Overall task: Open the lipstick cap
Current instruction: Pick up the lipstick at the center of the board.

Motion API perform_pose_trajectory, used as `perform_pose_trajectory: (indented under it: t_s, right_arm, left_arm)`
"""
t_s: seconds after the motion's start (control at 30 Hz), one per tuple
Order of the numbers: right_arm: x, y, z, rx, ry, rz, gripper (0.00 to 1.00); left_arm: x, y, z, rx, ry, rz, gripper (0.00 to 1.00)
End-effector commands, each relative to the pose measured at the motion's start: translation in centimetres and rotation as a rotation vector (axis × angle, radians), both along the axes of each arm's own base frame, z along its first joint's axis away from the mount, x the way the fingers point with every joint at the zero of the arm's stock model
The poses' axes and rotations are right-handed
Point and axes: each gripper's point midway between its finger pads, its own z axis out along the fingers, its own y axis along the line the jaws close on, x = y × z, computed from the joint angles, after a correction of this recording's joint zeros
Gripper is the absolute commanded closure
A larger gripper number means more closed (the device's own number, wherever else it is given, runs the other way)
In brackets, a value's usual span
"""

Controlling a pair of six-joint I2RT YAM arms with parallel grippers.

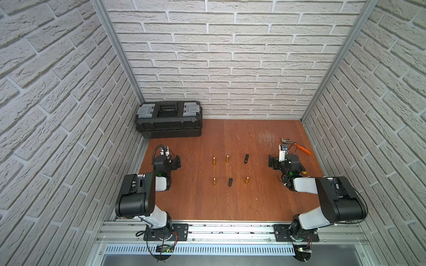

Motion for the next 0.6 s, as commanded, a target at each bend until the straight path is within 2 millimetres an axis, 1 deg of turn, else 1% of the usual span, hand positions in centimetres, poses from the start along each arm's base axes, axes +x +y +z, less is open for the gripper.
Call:
perform_pose_trajectory:
  t_s: [0.0, 0.57]
  right_arm:
    - [1.15, 0.03, 2.09, -0.012, -0.078, -0.002, 0.00]
    - [1.14, 0.02, 2.08, -0.013, -0.077, -0.002, 0.00]
  left_arm:
    - [1.35, 0.01, 2.28, 0.029, -0.093, -0.005, 0.02]
    - [1.40, 0.02, 2.30, 0.026, -0.092, -0.005, 0.02]
